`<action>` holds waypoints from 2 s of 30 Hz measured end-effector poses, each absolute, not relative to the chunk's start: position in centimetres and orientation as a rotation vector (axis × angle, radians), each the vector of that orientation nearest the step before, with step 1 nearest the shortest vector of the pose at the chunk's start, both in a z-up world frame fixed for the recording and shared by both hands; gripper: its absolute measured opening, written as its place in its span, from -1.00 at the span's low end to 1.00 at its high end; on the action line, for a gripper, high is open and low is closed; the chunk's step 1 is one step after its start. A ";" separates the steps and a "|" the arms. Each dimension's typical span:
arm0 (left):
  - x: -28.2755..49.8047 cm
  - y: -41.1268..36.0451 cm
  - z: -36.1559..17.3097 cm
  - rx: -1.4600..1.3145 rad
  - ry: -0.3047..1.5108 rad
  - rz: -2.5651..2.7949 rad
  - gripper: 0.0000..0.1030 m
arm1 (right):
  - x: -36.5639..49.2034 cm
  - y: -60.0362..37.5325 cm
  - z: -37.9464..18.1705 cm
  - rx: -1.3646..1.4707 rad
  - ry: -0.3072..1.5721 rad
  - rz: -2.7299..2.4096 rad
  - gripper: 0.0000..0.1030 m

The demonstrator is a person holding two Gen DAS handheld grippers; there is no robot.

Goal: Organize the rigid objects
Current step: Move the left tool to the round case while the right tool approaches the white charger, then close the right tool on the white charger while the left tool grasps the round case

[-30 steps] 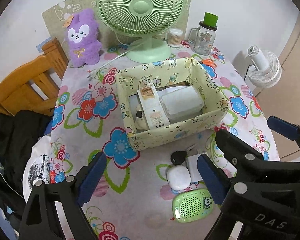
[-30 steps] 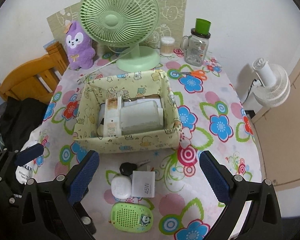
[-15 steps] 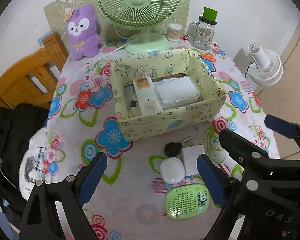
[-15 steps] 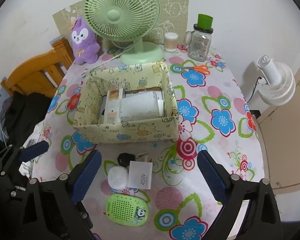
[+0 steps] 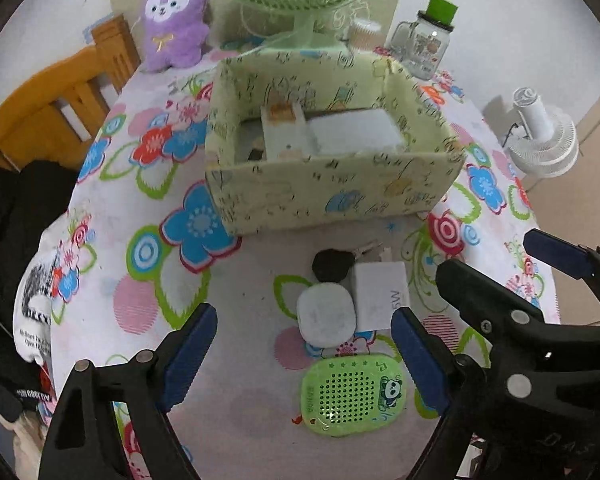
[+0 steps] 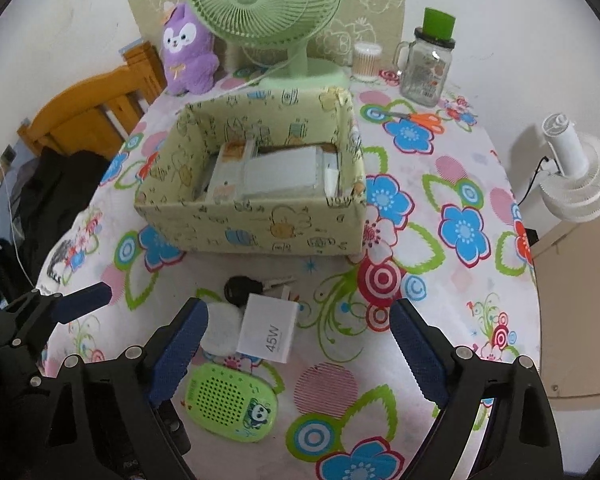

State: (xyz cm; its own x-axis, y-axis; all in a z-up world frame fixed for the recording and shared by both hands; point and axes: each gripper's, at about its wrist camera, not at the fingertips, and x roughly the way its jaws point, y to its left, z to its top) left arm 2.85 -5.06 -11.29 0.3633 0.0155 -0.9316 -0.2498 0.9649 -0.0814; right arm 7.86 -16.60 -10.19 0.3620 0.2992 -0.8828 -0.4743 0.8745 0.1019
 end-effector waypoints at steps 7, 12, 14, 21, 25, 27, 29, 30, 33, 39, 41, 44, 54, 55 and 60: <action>2.7 -5.2 -12.7 -0.212 1.208 0.199 0.75 | 8.0 -16.4 -12.1 -0.196 1.134 0.526 0.82; 2.7 -5.2 -13.8 -0.207 1.232 0.206 0.74 | 8.1 -16.0 -13.4 -0.207 1.158 0.531 0.78; 2.7 -5.2 -14.3 -0.207 1.241 0.206 0.74 | 8.1 -15.8 -14.0 -0.207 1.171 0.533 0.77; 2.7 -5.1 -15.9 -0.205 1.270 0.203 0.75 | 8.3 -15.2 -16.2 -0.211 1.213 0.539 0.70; 2.8 -5.0 -16.5 -0.204 1.279 0.199 0.74 | 8.5 -14.8 -17.1 -0.217 1.232 0.538 0.65; 2.9 -5.0 -16.7 -0.198 1.281 0.196 0.74 | 8.6 -14.5 -17.4 -0.222 1.237 0.537 0.62; 2.9 -4.9 -16.9 -0.198 1.285 0.194 0.74 | 8.7 -14.1 -17.8 -0.228 1.243 0.540 0.60; 3.0 -4.9 -17.1 -0.198 1.288 0.193 0.74 | 8.7 -13.8 -18.0 -0.230 1.246 0.540 0.58; 3.1 -4.9 -17.4 -0.198 1.296 0.187 0.74 | 8.7 -13.2 -18.7 -0.239 1.259 0.526 0.47; 3.2 -4.7 -17.9 -0.210 1.308 0.165 0.75 | 8.9 -12.5 -19.2 -0.230 1.260 0.520 0.30; 3.3 -4.7 -18.0 -0.207 1.309 0.159 0.75 | 9.1 -12.3 -19.2 -0.231 1.258 0.519 0.28; 3.5 -4.8 -18.3 -0.193 1.315 0.152 0.75 | 9.4 -11.7 -19.6 -0.236 1.271 0.508 0.25; 4.1 -5.5 -19.4 -0.150 1.345 0.133 0.74 | 9.7 -11.4 -20.7 -0.230 1.306 0.488 -0.02; 4.2 -5.7 -19.4 -0.148 1.345 0.128 0.74 | 9.8 -11.7 -20.7 -0.219 1.306 0.484 -0.02; 5.8 -6.5 -19.6 -0.132 1.347 0.113 0.74 | 10.6 -12.9 -20.7 -0.188 1.316 0.443 -0.03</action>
State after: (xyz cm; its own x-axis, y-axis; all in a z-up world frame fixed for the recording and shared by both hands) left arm 5.79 -6.51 -19.62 0.2183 0.0052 -0.9759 -0.1574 0.9871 -0.0300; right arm 10.59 -12.94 -20.68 0.1842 0.2066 -0.9609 -0.4161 0.9021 0.1141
